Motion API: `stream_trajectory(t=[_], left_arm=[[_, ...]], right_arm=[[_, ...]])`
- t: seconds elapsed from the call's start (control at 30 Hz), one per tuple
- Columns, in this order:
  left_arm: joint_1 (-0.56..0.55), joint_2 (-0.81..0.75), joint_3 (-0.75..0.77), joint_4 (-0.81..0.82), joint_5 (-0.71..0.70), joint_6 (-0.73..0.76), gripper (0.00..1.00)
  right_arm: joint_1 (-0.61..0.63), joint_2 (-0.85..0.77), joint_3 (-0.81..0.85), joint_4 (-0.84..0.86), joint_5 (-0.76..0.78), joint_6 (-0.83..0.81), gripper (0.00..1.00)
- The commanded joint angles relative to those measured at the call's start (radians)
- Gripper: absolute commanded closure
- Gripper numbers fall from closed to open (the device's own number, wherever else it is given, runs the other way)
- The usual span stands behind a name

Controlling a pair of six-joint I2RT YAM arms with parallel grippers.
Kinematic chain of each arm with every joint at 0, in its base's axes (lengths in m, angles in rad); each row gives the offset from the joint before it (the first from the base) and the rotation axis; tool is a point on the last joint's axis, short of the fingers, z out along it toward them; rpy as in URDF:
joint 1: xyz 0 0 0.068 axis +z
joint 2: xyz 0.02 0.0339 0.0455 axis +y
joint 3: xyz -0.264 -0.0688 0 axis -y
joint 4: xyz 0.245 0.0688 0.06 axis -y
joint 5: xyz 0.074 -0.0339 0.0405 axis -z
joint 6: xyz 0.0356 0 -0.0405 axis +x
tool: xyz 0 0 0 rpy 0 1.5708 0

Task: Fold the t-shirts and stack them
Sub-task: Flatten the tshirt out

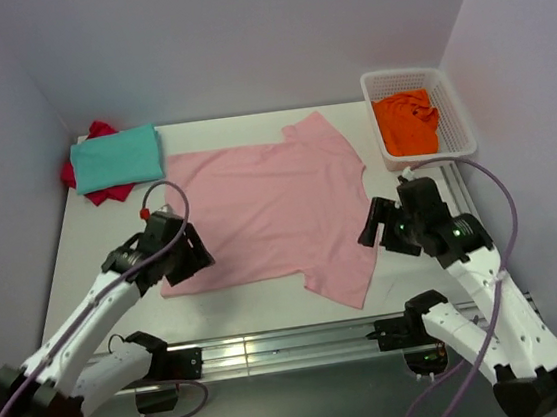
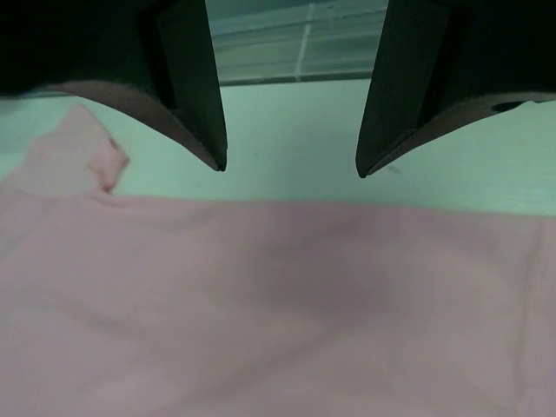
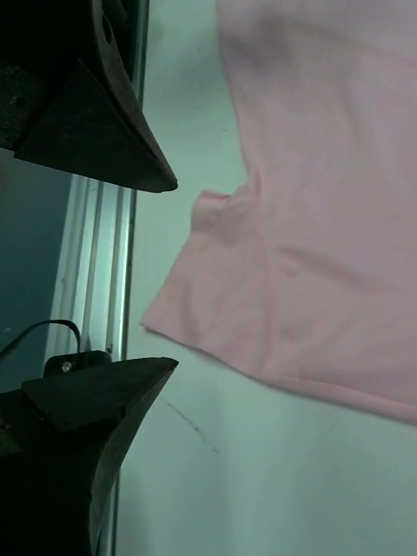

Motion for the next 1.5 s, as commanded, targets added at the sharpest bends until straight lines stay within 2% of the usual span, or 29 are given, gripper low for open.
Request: stream_trajectory(t=[0.0,0.03,0.1,0.2,0.27,0.33,0.4,0.47,0.53,0.63,0.67,0.7,0.73,0.83,0.93,1.07,1.1,1.17,1.3,1.33,1.47], left_arm=[[-0.093,-0.204,-0.002,-0.032,-0.039,-0.193,0.34],[-0.096,-0.221,-0.019,-0.040,-0.039,-0.265,0.35],[-0.114,-0.259,-0.071,-0.086,-0.056,-0.308,0.36],[-0.136,-0.241,-0.154,-0.139,-0.030,-0.313,0.38],[-0.159,-0.212,-0.182,-0.187,-0.036,-0.337,0.41],[-0.225,-0.206,-0.179,-0.218,-0.061,-0.369,0.43],[-0.268,-0.195,-0.176,-0.222,-0.091,-0.388,0.51],[-0.289,-0.192,-0.195,-0.198,-0.102,-0.428,0.65],[-0.348,-0.192,-0.254,-0.167,-0.104,-0.500,0.62],[-0.429,-0.206,-0.257,-0.227,-0.211,-0.636,0.51],[-0.458,-0.219,-0.269,-0.227,-0.234,-0.673,0.23],[-0.501,-0.253,-0.275,-0.233,-0.292,-0.707,0.06],[-0.515,-0.270,-0.278,-0.238,-0.323,-0.766,0.00],[-0.533,-0.278,-0.275,-0.267,-0.449,-0.885,0.01],[-0.533,-0.160,-0.233,-0.348,-0.521,-1.024,0.01],[-0.521,0.055,-0.167,-0.402,-0.567,-1.110,0.01],[-0.486,0.111,-0.163,-0.382,-0.571,-1.098,0.00],[-0.425,0.129,-0.171,-0.298,-0.568,-1.034,0.00],[-0.233,0.014,-0.217,-0.154,-0.558,-0.890,0.01],[-0.207,-0.015,-0.223,-0.100,-0.556,-0.867,0.00],[-0.135,-0.087,-0.229,-0.100,-0.556,-0.821,0.00]], right_arm=[[0.007,-0.139,0.004,-0.132,0.034,0.073,0.16],[0.009,-0.148,-0.008,-0.135,-0.011,0.090,0.16],[0.009,-0.147,-0.043,-0.139,-0.032,0.121,0.16],[0.014,-0.095,-0.065,-0.192,0.043,0.159,0.16],[0.067,-0.046,-0.097,-0.228,0.081,0.193,0.17],[0.095,-0.024,-0.123,-0.247,0.090,0.232,0.17],[0.119,-0.042,-0.158,-0.241,0.134,0.270,0.18],[0.167,-0.058,-0.163,-0.244,0.162,0.304,0.18],[0.191,-0.058,-0.185,-0.224,0.146,0.328,0.18],[0.210,-0.045,-0.228,-0.172,0.115,0.321,0.18],[0.211,-0.050,-0.232,-0.161,0.119,0.322,0.18],[0.218,-0.071,-0.234,-0.156,0.119,0.321,0.18],[0.219,-0.084,-0.235,-0.149,0.116,0.319,0.17],[0.219,-0.116,-0.229,-0.143,0.115,0.310,0.17],[0.219,-0.113,-0.211,-0.159,0.127,0.290,0.17],[0.219,-0.101,-0.182,-0.169,0.141,0.273,0.17],[0.219,-0.099,-0.179,-0.166,0.136,0.267,0.17],[0.221,-0.087,-0.160,-0.169,0.139,0.261,0.17],[0.221,-0.073,-0.129,-0.192,0.159,0.245,0.16],[0.221,-0.075,-0.128,-0.193,0.161,0.244,0.16],[0.219,-0.070,-0.134,-0.190,0.161,0.235,0.16]])
